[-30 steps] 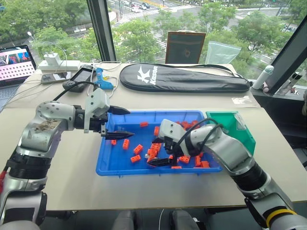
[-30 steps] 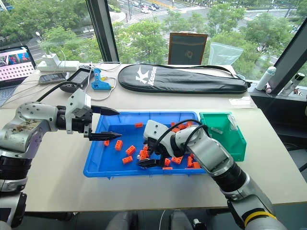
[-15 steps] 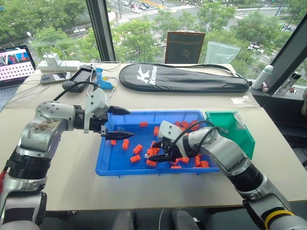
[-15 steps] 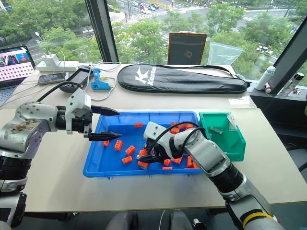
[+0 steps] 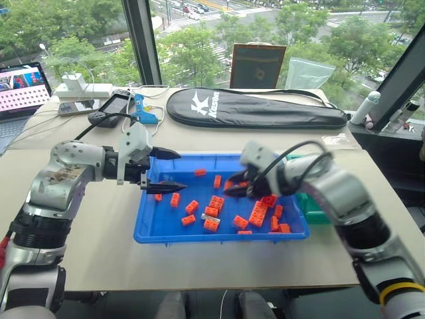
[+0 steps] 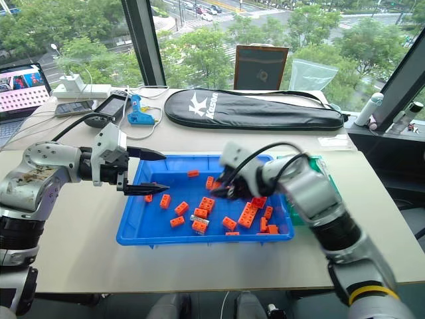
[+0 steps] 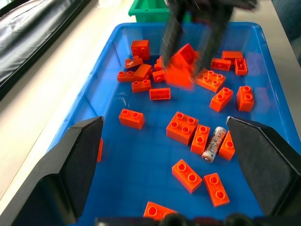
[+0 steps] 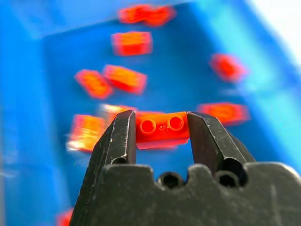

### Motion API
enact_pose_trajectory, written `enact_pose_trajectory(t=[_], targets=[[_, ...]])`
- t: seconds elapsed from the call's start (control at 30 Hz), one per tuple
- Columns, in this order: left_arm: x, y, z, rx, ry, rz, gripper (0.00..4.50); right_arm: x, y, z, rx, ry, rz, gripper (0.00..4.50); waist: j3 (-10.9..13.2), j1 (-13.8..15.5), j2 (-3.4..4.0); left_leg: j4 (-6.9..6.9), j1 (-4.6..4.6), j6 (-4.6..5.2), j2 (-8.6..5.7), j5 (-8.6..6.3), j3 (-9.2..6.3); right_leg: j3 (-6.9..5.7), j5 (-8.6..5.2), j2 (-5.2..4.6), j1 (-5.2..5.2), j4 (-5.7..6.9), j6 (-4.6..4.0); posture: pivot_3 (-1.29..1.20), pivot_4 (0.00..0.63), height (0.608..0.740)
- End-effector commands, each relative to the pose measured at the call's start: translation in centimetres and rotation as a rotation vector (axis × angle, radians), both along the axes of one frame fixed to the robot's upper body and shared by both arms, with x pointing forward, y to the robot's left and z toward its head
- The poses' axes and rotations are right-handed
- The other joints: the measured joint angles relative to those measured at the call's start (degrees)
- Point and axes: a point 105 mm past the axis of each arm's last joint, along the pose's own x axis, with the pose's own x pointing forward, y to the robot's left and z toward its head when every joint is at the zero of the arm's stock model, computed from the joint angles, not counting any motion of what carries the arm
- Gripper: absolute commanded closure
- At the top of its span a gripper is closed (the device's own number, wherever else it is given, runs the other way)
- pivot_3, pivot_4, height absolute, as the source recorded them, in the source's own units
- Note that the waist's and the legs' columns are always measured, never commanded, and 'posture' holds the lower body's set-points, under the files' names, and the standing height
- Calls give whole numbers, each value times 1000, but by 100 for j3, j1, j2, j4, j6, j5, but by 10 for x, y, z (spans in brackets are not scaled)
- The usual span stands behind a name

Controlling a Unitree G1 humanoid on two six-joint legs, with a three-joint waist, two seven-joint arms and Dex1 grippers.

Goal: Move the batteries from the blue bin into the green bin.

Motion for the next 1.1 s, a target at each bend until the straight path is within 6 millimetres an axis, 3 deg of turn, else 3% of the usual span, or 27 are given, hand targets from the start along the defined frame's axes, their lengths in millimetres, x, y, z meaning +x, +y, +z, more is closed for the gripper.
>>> enact_pose_trajectory(t=[0.03, 0.13, 0.3, 0.43, 0.6, 0.87, 0.97, 1.0, 1.1], targets=[[-1, -4, 9, -7, -48, -22, 0, 10, -20, -4, -33, -44, -41, 2622, 0, -4, 0, 0, 0, 0, -1, 0, 0, 0, 0, -1, 0, 0, 0, 0, 150, 740], [0, -5, 8, -9, -50, -25, 0, 16, -23, -2, -32, -82, -56, 1506, 0, -30, 0, 0, -1, 0, -1, 0, 1, 2, 0, 0, -2, 2, 0, 0, 150, 740], [0, -5, 7, -7, -48, -30, 0, -2, 17, -1, 41, -78, 86, 39, 0, -82, 0, 0, 2, 0, 10, 0, -1, 5, 0, 14, -6, 13, 0, 0, 150, 740], [1, -5, 8, -8, -51, -28, 0, -30, 45, -11, 66, -8, 247, 39, 0, -44, 0, 0, 2, 0, 7, 0, -3, 6, -1, 10, -13, 37, -1, 0, 150, 740], [1, -3, 7, -5, -51, -22, 0, -40, 56, -24, 52, 49, 307, 39, 0, -5, 0, 8, 0, 0, 0, 0, -1, 5, -1, 1, -10, 37, -1, 0, 150, 740], [1, -5, 7, -8, -52, -21, 0, -23, 66, -37, 5, 38, 307, 39, 0, -39, 0, 13, 4, 0, 5, 0, -2, 4, -3, 8, -12, 47, -4, 0, 150, 740], [0, -4, 7, -7, -51, -18, 0, -15, 64, -43, -11, 43, 279, 657, 0, -36, 0, 14, 4, 0, 5, 0, -2, 4, -3, 8, -12, 47, -5, 0, 150, 740], [-1, -4, 7, -6, -52, -16, 0, -11, 62, -46, -19, 42, 266, 1052, 0, -35, 0, 14, 4, 0, 5, 0, -2, 4, -3, 8, -12, 47, -5, 0, 150, 740], [-1, -3, 8, -6, -53, -12, 0, -4, 60, -49, -25, 44, 232, 1052, 0, -35, 0, 14, 4, 0, 4, 0, -2, 4, -3, 7, -12, 47, -5, 0, 150, 740]])
